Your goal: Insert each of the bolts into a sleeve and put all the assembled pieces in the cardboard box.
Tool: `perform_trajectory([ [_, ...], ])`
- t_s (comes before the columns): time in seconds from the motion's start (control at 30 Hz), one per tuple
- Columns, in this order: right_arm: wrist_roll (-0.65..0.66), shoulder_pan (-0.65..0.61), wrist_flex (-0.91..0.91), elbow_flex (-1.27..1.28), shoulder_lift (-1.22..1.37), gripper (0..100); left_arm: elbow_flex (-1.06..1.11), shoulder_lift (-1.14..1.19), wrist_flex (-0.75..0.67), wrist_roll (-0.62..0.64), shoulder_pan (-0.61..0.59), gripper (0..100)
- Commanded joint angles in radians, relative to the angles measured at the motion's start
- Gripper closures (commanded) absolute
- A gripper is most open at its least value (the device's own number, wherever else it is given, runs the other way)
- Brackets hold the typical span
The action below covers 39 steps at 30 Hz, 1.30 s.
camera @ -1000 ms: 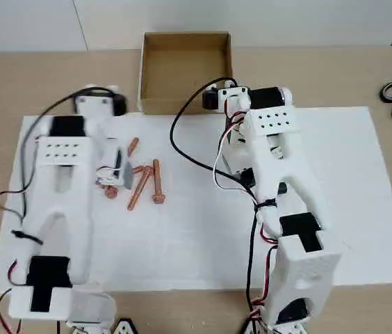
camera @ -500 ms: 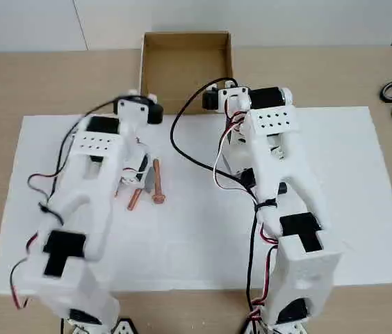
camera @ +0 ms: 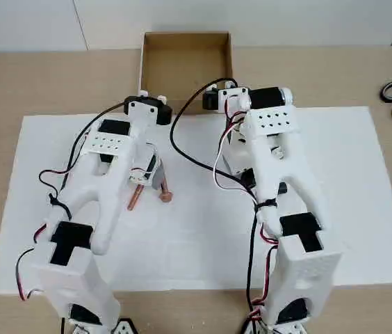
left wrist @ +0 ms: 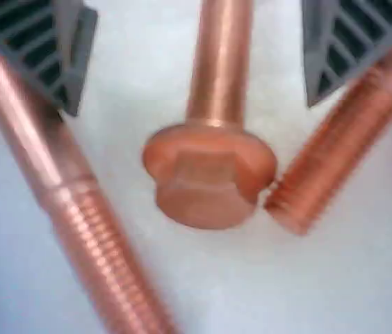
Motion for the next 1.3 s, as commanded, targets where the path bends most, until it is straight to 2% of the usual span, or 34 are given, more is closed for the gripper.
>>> perform_trajectory([
  [0.0, -0.008, 0.004, 0.016, -0.020, -0.056, 99.5, -0.041, -0.006, -0.037, -0.009, 0.003, 80],
  [0.3, -0.008, 0.004, 0.016, -0.020, -0.056, 99.5, -0.039, -0.006, -0.046, -0.006, 0.003, 90],
  [0.83, -0.006, 0.004, 0.016, -0.020, -0.056, 99.5, -0.044, 0.124, -0.075, -0.002, 0.009, 91],
  [0.97, -0.006, 0.005, 0.016, -0.020, -0.056, 99.5, -0.045, 0.124, -0.069, -0.002, 0.011, 96],
  [1.03, -0.006, 0.005, 0.016, -0.020, -0.056, 99.5, -0.048, 0.124, -0.048, -0.003, 0.012, 99],
  [1.27, -0.005, 0.004, 0.016, -0.020, -0.056, 99.5, -0.170, 0.123, 0.098, -0.003, 0.060, 99],
])
